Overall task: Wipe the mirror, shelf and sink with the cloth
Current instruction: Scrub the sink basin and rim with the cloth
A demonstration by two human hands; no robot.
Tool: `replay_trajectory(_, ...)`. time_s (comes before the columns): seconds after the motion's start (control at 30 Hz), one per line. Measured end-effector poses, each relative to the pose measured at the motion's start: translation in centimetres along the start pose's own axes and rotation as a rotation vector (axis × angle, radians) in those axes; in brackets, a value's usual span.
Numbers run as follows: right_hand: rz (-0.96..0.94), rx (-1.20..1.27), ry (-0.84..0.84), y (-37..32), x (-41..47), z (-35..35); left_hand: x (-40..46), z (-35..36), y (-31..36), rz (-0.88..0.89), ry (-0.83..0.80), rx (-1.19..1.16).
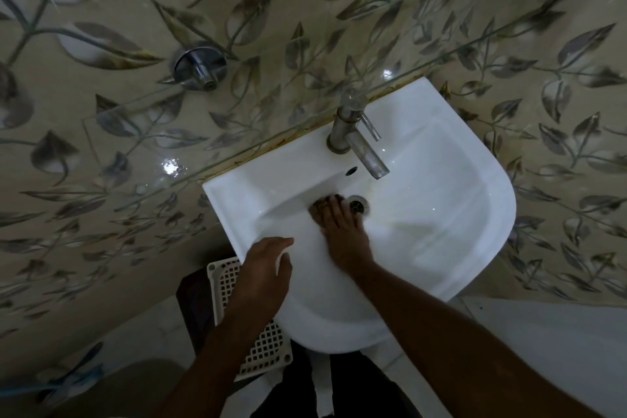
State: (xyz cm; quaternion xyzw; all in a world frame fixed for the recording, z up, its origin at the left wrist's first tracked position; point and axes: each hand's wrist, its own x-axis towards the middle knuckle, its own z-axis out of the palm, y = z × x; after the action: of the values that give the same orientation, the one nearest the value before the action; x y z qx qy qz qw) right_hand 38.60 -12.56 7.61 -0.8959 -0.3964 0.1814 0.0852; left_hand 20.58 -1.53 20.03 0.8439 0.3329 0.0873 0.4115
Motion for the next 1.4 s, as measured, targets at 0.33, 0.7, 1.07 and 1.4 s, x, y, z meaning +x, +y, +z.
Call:
replay_trajectory(0.33, -0.07, 0.522, -0.265, -8.4, -3.2, -2.1, 0.3, 0.8, 1.1, 0.011, 0.017, 0.005)
replay_trajectory(0.7, -0.361, -0.115, -0.514, 1.3, -9.3, -6.1, -0.5, 2.7, -0.4, 0.102, -0.122, 0.014)
replay_trajectory(1.07, 0.036, -0.148, -0.577, 5.2, -6.5, -9.4, -1.0, 7.3, 3.5, 0.146, -0.406, 0.091)
replay_trajectory(1.4, -0.253, -0.249, -0.635, 4.6, -9.8, -9.7, 0.4, 8.5, 3.5, 0.123, -0.437, 0.063)
